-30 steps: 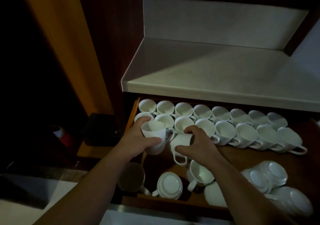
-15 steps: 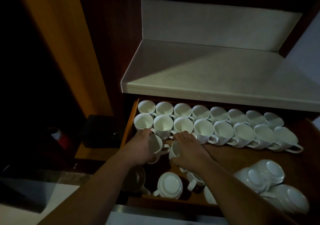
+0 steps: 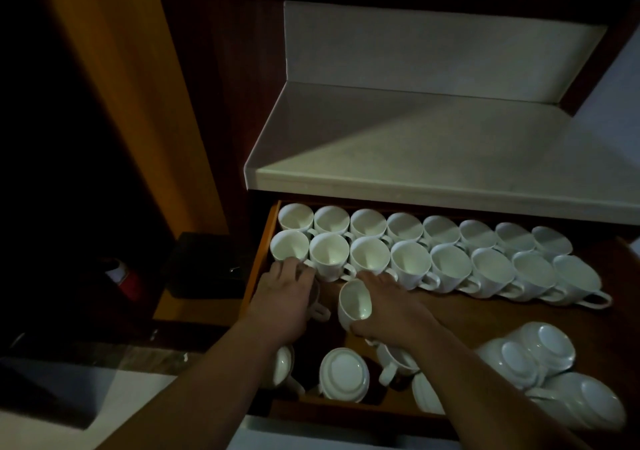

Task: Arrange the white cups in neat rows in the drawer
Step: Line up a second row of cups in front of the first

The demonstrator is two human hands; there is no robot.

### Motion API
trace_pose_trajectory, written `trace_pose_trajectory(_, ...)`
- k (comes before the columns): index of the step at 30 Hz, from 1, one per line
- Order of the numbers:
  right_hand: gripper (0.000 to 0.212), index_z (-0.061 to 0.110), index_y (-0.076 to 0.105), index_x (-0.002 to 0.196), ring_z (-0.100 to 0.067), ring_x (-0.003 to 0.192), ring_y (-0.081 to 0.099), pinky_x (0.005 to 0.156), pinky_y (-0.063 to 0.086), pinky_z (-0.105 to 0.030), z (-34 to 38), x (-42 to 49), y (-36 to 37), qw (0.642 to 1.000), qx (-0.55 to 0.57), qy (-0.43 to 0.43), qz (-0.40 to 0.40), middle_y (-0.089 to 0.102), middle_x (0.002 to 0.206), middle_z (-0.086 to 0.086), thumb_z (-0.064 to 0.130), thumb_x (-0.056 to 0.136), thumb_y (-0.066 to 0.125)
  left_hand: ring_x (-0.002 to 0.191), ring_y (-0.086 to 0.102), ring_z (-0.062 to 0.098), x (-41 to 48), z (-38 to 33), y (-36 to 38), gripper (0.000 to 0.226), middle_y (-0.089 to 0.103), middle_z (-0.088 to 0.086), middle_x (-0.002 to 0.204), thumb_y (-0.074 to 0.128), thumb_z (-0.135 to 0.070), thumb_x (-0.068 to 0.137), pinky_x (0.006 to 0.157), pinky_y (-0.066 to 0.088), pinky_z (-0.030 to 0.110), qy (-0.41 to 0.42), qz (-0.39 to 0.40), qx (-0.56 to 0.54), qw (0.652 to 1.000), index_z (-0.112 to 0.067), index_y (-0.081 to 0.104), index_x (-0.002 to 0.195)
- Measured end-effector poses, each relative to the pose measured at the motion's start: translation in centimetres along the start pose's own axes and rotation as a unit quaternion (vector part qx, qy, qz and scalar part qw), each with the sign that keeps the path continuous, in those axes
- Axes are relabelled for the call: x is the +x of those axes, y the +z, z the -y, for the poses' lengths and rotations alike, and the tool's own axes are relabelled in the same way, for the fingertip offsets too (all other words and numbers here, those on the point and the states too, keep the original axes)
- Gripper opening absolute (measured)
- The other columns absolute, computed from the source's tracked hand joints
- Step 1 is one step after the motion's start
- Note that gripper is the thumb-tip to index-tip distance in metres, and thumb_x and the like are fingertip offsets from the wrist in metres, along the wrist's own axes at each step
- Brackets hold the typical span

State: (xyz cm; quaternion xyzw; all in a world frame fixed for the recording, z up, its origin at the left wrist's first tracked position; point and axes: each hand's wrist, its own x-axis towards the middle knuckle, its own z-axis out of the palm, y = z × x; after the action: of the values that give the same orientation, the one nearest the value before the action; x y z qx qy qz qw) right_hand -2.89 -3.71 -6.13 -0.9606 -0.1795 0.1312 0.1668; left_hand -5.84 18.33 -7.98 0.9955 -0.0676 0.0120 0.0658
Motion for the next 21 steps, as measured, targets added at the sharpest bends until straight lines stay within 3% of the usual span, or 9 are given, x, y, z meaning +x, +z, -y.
trace_pose_trajectory(4, 0.096, 0.023, 0.033, 0.148, -0.023, 0.132, 0.045, 0.097, 0.045, -0.033, -0.1, 0.8, 0.6, 0.999, 0.040, 0.004, -0.009, 0.045, 0.142, -0.004, 0.053, 0.072, 0.084, 0.126, 0.041, 0.027, 0.2, -0.5, -0.6, 0.048, 0.042, 0.002, 0.138, 0.070, -0.041, 0.088, 0.102, 0.041, 0.041, 0.026, 0.009, 0.012, 1.000, -0.028, 0.047, 0.128)
trace_pose_trajectory(8, 0.081, 0.017, 0.044, 0.132, -0.022, 0.117, 0.053, 0.088, 0.050, -0.034, -0.4, 1.2, 1.0, 0.997, 0.062, 0.049, -0.019, 0.052, 0.130, -0.005, 0.049, 0.070, 0.084, 0.132, 0.039, 0.026, 0.1, -0.4, -1.0, 0.056, 0.041, 0.001, 0.144, 0.069, -0.040, 0.090, 0.105, 0.042, 0.042, 0.023, 0.018, 0.011, 1.000, -0.027, 0.044, 0.138)
trace_pose_trajectory(13, 0.060, 0.011, 0.051, 0.122, -0.022, 0.115, 0.057, 0.081, 0.038, -0.026, 0.7, 2.1, 1.8, 0.998, 0.055, 0.035, -0.023, 0.056, 0.120, -0.005, 0.041, 0.078, 0.079, 0.126, 0.044, 0.025, 0.1, -0.5, -1.1, 0.053, 0.045, 0.000, 0.139, 0.068, -0.033, 0.090, 0.103, 0.043, 0.038, 0.024, -0.007, 0.022, 0.999, -0.028, 0.045, 0.138)
trace_pose_trajectory(17, 0.057, 0.013, 0.055, 0.112, -0.023, 0.107, 0.061, 0.077, 0.043, -0.029, 1.2, 2.9, 2.5, 0.993, 0.111, 0.037, -0.020, 0.062, 0.111, -0.004, 0.045, 0.072, 0.080, 0.124, 0.045, 0.024, 0.1, -0.4, -1.3, 0.054, 0.044, 0.000, 0.138, 0.069, -0.032, 0.090, 0.101, 0.045, 0.036, 0.000, -0.009, -0.003, 1.000, -0.029, 0.043, 0.137)
trace_pose_trajectory(21, 0.067, 0.013, 0.054, 0.118, -0.022, 0.104, 0.060, 0.078, 0.047, -0.031, 1.1, 2.6, 2.4, 0.987, 0.145, 0.062, -0.022, 0.059, 0.116, -0.005, 0.043, 0.068, 0.085, 0.124, 0.044, 0.023, 0.1, -0.1, -1.2, 0.043, 0.040, 0.004, 0.133, 0.064, -0.016, 0.093, 0.096, 0.046, 0.032, -0.030, 0.003, -0.024, 0.999, -0.022, 0.046, 0.132)
